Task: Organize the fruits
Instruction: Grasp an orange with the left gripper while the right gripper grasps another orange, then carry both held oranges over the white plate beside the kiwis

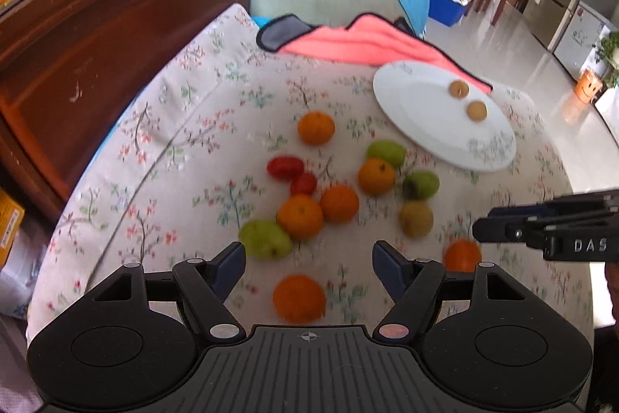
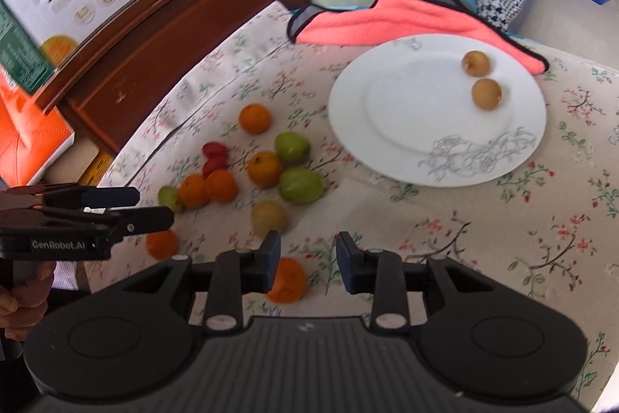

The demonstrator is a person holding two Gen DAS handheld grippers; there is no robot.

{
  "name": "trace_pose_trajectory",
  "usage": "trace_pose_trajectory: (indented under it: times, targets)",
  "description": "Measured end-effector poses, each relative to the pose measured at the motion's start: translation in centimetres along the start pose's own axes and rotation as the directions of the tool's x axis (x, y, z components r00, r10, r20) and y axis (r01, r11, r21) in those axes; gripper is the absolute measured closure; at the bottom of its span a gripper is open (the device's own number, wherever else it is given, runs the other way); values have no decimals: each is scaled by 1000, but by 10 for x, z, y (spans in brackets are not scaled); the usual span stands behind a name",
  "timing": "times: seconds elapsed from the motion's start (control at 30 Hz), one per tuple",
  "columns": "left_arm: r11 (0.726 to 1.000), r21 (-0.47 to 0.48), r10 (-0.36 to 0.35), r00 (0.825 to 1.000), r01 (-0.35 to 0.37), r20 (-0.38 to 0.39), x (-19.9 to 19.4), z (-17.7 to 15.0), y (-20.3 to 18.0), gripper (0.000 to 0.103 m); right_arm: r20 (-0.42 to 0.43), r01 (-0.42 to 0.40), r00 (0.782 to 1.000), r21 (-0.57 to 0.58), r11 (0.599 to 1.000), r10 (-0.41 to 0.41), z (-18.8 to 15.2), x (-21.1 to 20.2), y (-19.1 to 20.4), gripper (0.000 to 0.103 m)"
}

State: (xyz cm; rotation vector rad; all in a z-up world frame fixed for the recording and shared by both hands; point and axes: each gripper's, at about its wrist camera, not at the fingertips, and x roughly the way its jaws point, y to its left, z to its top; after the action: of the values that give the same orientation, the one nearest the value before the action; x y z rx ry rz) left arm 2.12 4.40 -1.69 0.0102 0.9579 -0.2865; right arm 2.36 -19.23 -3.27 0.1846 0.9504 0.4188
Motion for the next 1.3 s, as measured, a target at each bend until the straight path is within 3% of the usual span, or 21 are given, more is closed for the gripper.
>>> trace_pose_trajectory:
  times: [0.6,0.97,1.13,1.3]
  targets:
    - [997,79,28,998,-24,-49,12,-27,-11,34,-70,0,998,-90,996,-6,-18,11,20,62]
    - [997,63,41,998,-38,-43,16,-29,-8,52,-60,26,998,-131,991,-34,-21,18,25,62]
    - [997,65,40,999,-38,-26,15,-28,-7,73,-56,33,998,-150,988,-42,-21,20,27,69]
    - [999,40,28,999,-27,-19,14,-26,-6,73,-54,32,998,-143,989,-40,-20,20,26,72]
